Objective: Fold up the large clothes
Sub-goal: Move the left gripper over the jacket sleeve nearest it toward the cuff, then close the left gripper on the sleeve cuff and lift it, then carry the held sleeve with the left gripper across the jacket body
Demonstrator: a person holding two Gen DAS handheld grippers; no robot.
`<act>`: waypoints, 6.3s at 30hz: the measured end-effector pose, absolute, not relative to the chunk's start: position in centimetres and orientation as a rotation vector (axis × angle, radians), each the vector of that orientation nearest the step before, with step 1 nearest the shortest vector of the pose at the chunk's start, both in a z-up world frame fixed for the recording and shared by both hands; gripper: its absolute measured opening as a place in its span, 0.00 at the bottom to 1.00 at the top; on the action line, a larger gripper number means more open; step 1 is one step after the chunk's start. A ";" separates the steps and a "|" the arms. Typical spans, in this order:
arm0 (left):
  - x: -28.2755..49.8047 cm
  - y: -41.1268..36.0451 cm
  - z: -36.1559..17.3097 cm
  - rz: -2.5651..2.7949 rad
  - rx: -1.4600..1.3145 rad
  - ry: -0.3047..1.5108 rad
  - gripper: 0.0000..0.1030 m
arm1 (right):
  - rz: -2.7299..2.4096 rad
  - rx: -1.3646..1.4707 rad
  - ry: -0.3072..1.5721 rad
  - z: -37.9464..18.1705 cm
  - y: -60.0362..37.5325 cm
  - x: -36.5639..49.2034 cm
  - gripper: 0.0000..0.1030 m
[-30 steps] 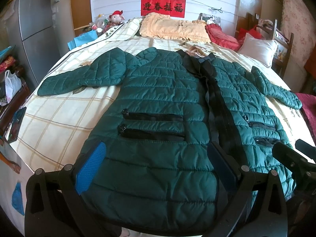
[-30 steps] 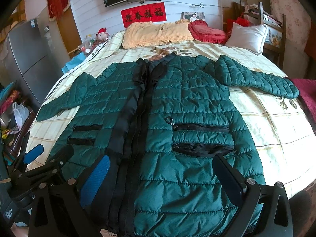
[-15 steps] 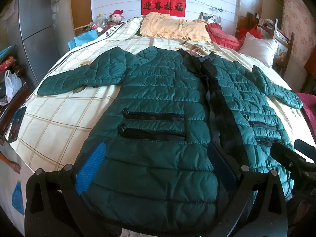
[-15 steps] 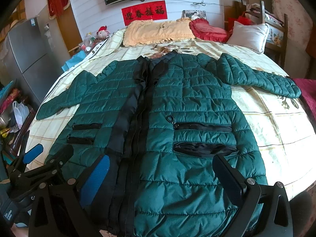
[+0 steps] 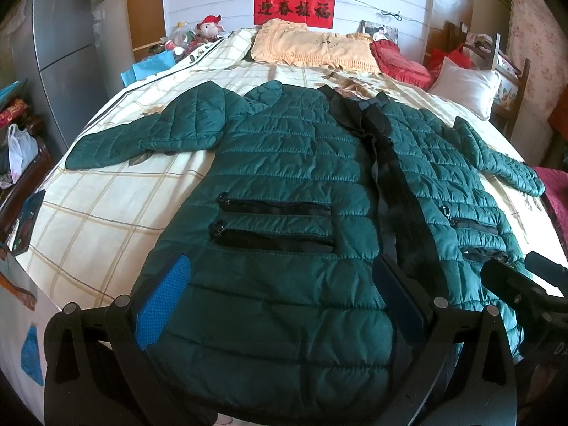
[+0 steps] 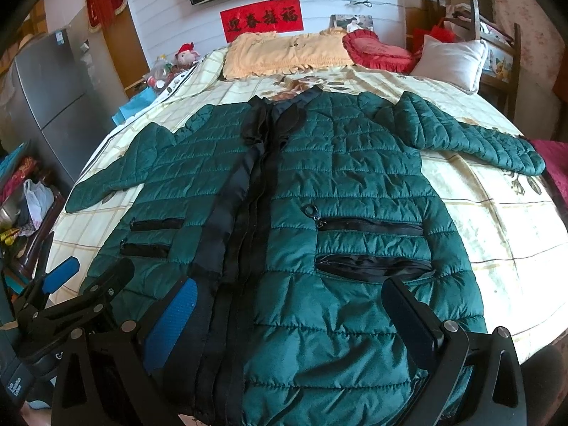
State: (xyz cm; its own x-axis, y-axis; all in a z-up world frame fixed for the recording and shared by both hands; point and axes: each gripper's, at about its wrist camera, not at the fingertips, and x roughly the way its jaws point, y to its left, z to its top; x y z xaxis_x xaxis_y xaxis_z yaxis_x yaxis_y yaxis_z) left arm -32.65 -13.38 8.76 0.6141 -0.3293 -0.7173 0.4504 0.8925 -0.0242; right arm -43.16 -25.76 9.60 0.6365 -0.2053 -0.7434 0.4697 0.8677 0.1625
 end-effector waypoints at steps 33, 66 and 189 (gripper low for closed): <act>-17.9 -10.3 11.9 -0.221 0.138 0.785 0.99 | -0.390 0.307 0.763 12.6 -32.1 -31.0 1.00; -1.1 3.7 6.3 0.066 -0.006 0.921 0.99 | -0.387 0.333 0.869 7.3 -34.4 -24.7 1.00; -16.2 -32.3 11.7 -0.901 0.060 0.964 0.61 | -0.418 0.505 0.905 5.9 -40.4 -35.0 1.00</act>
